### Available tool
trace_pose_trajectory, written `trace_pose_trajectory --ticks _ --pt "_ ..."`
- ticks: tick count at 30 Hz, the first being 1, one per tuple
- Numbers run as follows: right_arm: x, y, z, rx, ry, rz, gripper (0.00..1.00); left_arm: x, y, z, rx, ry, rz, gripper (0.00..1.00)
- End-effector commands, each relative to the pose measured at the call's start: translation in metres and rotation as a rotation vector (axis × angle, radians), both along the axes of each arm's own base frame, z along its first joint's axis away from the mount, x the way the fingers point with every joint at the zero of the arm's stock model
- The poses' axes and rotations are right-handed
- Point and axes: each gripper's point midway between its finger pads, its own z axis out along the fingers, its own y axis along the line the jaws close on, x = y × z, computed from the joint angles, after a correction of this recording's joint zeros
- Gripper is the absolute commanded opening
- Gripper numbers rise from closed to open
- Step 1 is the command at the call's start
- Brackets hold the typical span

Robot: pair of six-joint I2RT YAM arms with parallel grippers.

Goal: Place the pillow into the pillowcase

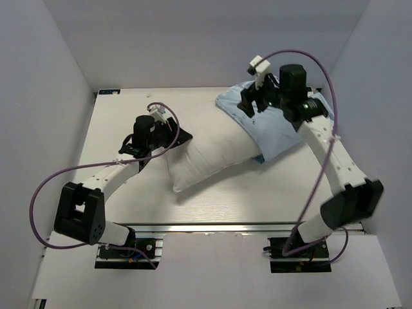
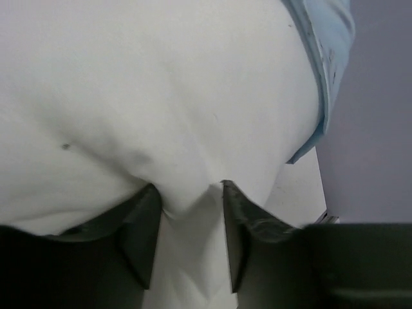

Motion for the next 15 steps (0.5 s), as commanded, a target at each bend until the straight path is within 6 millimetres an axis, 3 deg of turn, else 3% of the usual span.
trace_pose_trajectory --ticks 1,3,4,5,7,9,11,15 --pt "-0.035 -0.006 -0.042 -0.066 0.057 0.014 0.78 -0.006 -0.004 0.047 -0.054 -0.057 -0.015 0.56" --pt "-0.052 -0.016 -0.049 -0.051 0.053 -0.024 0.78 -0.014 -0.001 0.057 -0.051 -0.056 -0.016 0.58" --pt "-0.063 -0.025 -0.083 -0.087 0.109 -0.043 0.78 -0.017 0.001 0.059 -0.046 -0.058 -0.011 0.62" --pt "-0.072 -0.030 -0.080 -0.080 0.084 -0.060 0.78 -0.021 0.004 0.060 -0.032 -0.055 -0.006 0.65" --pt "-0.077 -0.045 -0.105 -0.124 0.086 -0.139 0.78 -0.033 0.015 0.065 0.002 -0.058 0.023 0.73" --pt "-0.073 -0.058 -0.115 -0.156 0.076 -0.209 0.78 -0.047 0.029 0.061 0.046 -0.035 0.062 0.76" --pt "-0.061 -0.073 -0.122 -0.196 0.047 -0.306 0.78 -0.059 0.036 0.042 0.076 0.016 0.073 0.78" --pt "-0.048 -0.074 -0.131 -0.212 0.034 -0.340 0.75 -0.076 0.037 -0.001 0.068 0.113 0.068 0.83"
